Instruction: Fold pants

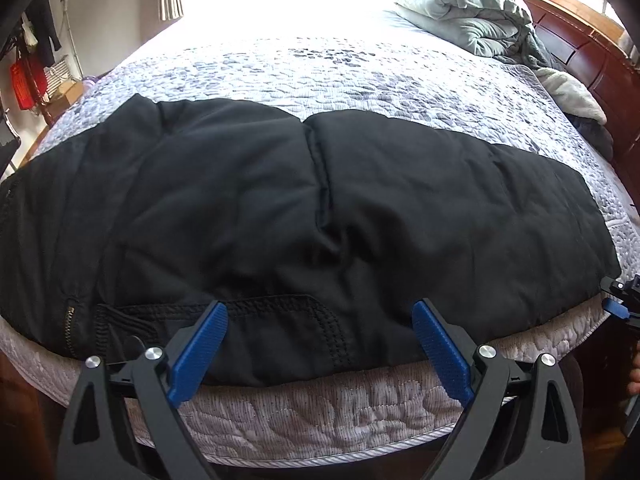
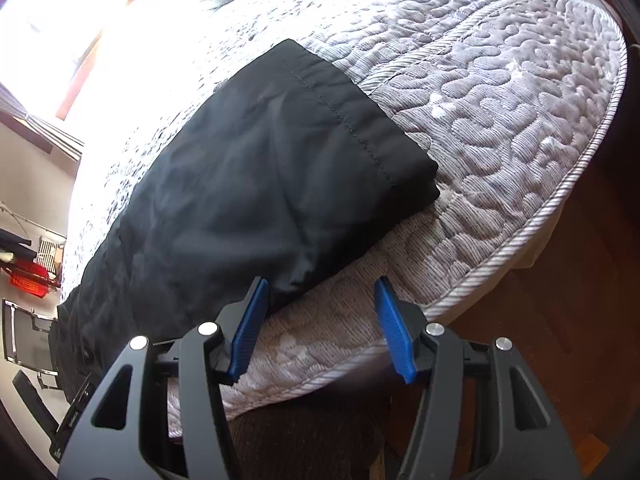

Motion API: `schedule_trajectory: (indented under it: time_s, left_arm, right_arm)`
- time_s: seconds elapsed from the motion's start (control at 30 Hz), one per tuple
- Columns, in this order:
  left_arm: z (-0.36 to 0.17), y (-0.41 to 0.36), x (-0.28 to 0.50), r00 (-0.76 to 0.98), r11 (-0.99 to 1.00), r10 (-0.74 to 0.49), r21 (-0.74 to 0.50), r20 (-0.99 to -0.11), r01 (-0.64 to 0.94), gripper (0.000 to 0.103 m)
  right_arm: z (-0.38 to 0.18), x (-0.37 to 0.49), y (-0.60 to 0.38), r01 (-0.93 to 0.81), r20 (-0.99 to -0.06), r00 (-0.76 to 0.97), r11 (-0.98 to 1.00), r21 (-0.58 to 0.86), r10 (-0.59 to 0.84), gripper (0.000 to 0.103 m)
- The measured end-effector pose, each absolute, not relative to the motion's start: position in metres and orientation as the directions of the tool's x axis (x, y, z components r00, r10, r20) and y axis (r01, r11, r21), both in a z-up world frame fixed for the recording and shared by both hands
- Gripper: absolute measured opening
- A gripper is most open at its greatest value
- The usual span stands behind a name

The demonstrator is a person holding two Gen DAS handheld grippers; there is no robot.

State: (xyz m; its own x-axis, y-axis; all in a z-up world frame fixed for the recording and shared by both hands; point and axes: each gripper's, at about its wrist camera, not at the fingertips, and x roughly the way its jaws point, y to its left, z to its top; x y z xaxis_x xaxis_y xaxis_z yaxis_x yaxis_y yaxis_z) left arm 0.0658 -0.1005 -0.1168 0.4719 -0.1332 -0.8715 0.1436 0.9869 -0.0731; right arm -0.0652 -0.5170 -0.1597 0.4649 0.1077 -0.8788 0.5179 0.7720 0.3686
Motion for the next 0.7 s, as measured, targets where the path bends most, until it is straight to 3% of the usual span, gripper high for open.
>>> schedule_trajectory:
  time_s: [0.4, 0.47, 0.57, 0.7]
  left_arm:
    - [-0.134, -0.142, 0.085, 0.461, 0.983, -0.136, -0.062, -0.877, 0.171, 0.096]
    - [-0.136, -0.143, 0.085, 0.467, 0.983, -0.13, -0.053, -0.875, 0.175, 0.097]
    - [-0.137, -0.143, 0.085, 0.466, 0.984, -0.13, -0.056, -0.875, 0.171, 0.098]
    - [-0.131, -0.142, 0.087, 0.462, 0.984, -0.154, -0.093, -0.873, 0.151, 0.098]
  right_arm:
    - [-0.174, -0.036, -0.532, 0.535, -0.85, 0.513, 0.73, 0.426, 0.121, 0.06]
    - [-0.171, -0.031, -0.529, 0.504, -0.844, 0.525, 0.757, 0.416, 0.114, 0.037]
    - [-0.161, -0.025, -0.527, 0.455, -0.829, 0.545, 0.787, 0.416, 0.124, 0.014]
    - [-0.129, -0.025, -0.513, 0.395, -0.81, 0.582, 0.846, 0.358, 0.071, 0.009]
